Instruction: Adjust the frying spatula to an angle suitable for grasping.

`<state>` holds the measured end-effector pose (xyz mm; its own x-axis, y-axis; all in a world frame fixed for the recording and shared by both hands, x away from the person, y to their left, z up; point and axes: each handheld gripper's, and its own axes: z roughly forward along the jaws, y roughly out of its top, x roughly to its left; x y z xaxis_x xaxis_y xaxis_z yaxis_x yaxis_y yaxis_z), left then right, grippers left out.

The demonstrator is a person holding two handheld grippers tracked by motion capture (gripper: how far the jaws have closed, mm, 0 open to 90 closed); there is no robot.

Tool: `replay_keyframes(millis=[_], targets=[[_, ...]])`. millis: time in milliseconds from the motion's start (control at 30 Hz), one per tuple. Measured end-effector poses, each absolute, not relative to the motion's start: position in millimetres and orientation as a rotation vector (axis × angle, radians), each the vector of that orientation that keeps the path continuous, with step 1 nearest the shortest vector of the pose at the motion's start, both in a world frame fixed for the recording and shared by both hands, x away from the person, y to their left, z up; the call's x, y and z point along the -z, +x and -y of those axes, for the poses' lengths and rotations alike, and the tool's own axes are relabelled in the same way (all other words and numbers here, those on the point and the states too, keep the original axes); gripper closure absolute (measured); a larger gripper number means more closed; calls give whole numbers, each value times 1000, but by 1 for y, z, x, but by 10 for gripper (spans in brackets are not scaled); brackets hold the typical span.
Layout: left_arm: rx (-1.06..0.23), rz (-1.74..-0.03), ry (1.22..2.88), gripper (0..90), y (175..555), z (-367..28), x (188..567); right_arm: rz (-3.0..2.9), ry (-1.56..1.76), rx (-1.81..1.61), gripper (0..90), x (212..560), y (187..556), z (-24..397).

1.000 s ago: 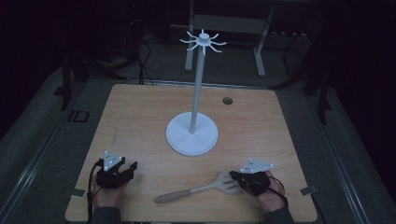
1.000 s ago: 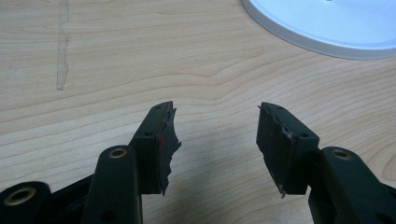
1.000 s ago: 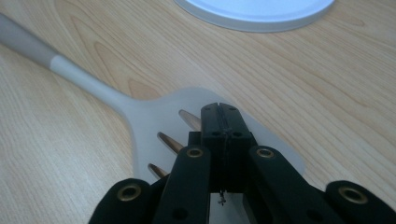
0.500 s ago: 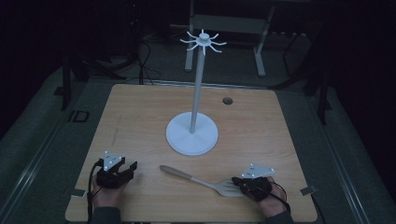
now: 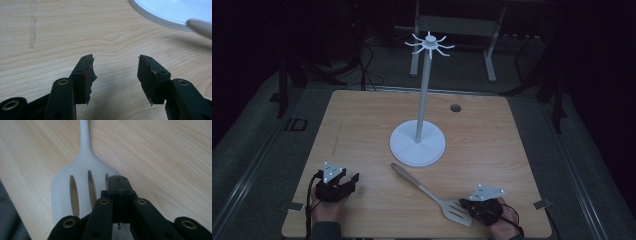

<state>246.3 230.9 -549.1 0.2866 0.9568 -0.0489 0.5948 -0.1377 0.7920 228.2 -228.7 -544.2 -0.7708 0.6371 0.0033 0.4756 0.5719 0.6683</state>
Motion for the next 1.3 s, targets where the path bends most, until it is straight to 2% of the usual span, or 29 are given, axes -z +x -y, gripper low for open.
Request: replay_keyframes(millis=[567, 1067, 1300], targets=[[-633, -1397, 1832, 471, 246, -231, 549, -2609, 859, -1003, 891, 538, 205, 216], [-635, -1396, 1831, 471, 246, -231, 549, -2549, 897, -1035, 740, 516, 251, 175], [-634, -1395, 1831, 471, 246, -232, 548, -2587, 926, -1008, 684, 520, 275, 150]])
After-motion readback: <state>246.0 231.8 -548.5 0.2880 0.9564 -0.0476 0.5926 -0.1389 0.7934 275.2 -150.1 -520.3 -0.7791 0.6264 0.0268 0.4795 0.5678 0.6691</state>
